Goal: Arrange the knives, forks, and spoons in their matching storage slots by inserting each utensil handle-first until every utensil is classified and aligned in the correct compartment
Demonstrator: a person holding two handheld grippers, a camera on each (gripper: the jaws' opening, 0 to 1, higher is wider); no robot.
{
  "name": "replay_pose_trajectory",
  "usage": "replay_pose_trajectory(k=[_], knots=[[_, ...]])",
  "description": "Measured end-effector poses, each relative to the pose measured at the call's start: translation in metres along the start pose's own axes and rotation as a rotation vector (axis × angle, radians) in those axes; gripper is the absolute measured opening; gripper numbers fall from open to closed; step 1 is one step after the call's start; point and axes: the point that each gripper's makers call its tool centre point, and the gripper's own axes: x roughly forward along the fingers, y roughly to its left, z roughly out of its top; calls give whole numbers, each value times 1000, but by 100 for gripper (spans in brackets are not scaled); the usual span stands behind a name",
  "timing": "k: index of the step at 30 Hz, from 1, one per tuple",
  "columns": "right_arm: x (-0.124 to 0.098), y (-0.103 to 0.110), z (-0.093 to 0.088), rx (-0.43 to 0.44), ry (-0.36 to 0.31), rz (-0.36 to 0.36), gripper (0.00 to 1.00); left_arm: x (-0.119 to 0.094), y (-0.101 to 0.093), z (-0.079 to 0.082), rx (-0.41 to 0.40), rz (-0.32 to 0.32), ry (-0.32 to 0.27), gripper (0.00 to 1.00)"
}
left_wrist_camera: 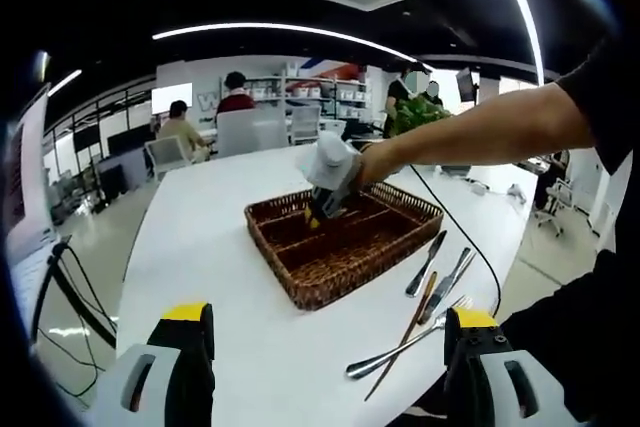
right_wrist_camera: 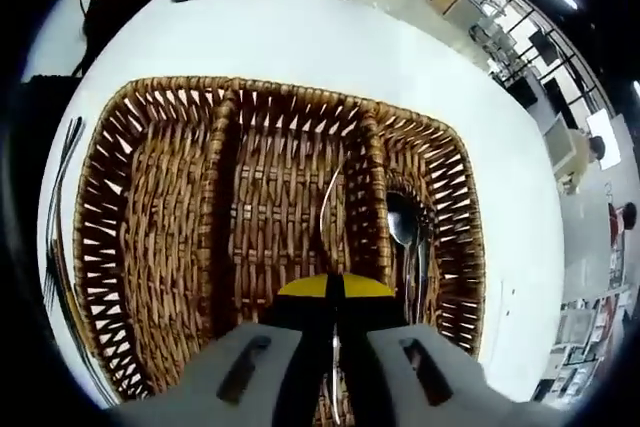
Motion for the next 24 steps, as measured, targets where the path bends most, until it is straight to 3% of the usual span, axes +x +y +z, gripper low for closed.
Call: replay_pose_trajectory(k=[4,9,12,17,20,22,24], knots=[[-3,3,3,16,-8,-22,0,-1,-4,-1,0,-6,2,100],[-5,3,0,-12,-65,-30,1,-2,-3,2,-1,-4,-4,100],[-9,4,-1,21,-84,-44,3,-1,-4,2,0,-4,-6,100],[-21,14,2,27,-117,-23,20,4,-11,4,7,-19,-8,100],[-31,9,3,9,-136,-46,18,5,-13,6,9,-26,-11,100],[-42,3,8,47,-178,-69,19,6,-13,9,14,-28,-14,100],[-55,-3,13,113,-235,-94,26,5,-13,12,19,-29,-19,100]])
